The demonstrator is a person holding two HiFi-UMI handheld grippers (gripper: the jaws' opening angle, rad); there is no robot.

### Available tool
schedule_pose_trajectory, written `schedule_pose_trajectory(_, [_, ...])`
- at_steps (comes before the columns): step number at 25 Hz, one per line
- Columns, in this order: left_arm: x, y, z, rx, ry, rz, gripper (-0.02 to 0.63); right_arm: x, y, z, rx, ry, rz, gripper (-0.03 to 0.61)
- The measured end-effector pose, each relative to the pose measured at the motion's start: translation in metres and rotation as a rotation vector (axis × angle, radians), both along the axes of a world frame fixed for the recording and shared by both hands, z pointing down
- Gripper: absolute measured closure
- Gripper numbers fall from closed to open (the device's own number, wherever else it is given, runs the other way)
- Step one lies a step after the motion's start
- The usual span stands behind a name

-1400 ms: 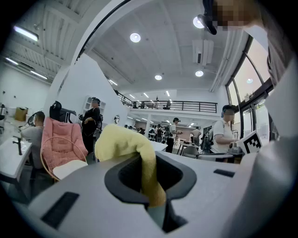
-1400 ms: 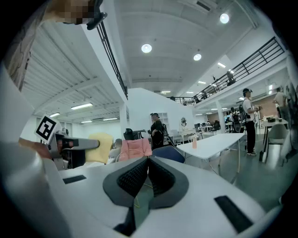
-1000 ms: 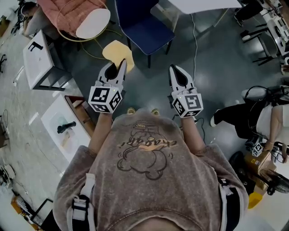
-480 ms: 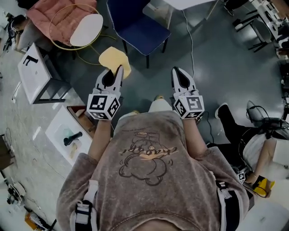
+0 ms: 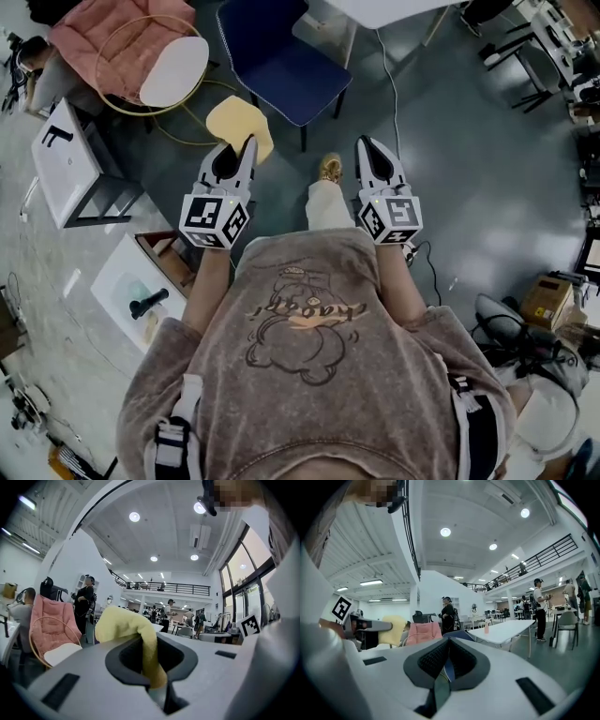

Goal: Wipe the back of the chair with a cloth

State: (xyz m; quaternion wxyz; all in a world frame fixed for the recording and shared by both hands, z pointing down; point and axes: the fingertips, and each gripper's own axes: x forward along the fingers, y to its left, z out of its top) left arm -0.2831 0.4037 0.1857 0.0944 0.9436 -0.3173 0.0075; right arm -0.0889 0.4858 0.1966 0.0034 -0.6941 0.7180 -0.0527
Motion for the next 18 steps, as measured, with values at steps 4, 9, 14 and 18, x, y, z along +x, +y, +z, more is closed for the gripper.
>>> schedule_pose_trajectory(4, [0.018, -0.031, -0.001, -0.003, 0.004, -0.012, 0.56, 0.015, -0.038, 0.006, -0.007, -0.015, -0.025, 0.551])
schedule_pose_trajectory(9, [0.05, -0.086, 0.001, -0.013, 0.014, -0.074, 0.56, 0.048, -0.101, 0.012, -0.015, -0.022, -0.077, 0.551])
schedule_pose_trajectory(14, [0.095, -0.142, -0.002, -0.011, 0.029, -0.109, 0.56, 0.097, -0.167, 0.011, -0.01, -0.034, -0.132, 0.551])
schedule_pose_trajectory(18, [0.125, -0.191, -0.004, -0.02, 0.032, -0.154, 0.56, 0.132, -0.221, 0.005, -0.004, -0.042, -0.184, 0.551])
